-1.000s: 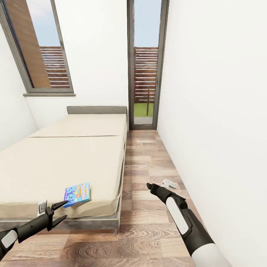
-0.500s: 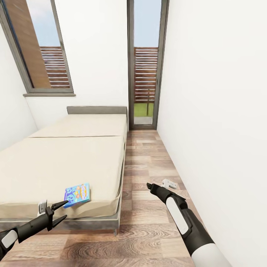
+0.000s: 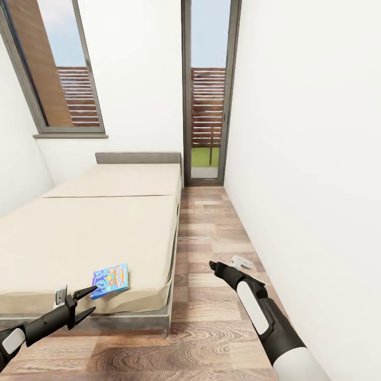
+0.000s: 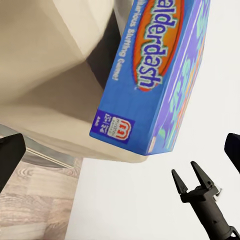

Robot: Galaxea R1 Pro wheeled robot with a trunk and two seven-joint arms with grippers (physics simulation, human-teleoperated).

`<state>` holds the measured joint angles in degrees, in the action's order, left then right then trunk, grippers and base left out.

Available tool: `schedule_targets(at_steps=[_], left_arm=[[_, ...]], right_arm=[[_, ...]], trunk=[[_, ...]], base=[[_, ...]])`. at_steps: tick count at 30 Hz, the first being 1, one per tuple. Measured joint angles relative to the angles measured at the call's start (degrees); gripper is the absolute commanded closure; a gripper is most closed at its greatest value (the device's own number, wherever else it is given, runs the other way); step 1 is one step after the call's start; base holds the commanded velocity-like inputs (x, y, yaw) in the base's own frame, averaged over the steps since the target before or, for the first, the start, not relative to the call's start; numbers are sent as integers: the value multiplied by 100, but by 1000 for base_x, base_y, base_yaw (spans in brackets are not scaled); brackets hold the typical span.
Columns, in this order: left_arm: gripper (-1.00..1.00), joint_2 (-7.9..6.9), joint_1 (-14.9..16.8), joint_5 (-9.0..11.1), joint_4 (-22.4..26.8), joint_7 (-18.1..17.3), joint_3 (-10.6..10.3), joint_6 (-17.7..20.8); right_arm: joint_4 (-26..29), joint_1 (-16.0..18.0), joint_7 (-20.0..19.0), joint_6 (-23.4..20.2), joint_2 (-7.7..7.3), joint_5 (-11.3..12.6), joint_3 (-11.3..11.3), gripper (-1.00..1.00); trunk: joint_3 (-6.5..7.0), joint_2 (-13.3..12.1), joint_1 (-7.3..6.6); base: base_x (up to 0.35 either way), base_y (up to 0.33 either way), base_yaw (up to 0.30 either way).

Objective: Put all the toys in the child's room - the three board games (two on the bed and one on the table), the two jigsaw puzzles on the table, and the tennis ball on the table - inside the toy box on the table in the child's room.

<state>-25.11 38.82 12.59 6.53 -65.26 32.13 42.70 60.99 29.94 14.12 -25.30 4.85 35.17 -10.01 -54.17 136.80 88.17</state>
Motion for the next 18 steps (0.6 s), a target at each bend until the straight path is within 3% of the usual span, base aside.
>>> schedule_targets(at_steps=[18], left_arm=[[-100,0,0,0,0,0,0,0]], right_arm=[[0,-1,0,0,0,0,0,-100]], trunk=[[0,0,0]], base=[[0,0,0]])
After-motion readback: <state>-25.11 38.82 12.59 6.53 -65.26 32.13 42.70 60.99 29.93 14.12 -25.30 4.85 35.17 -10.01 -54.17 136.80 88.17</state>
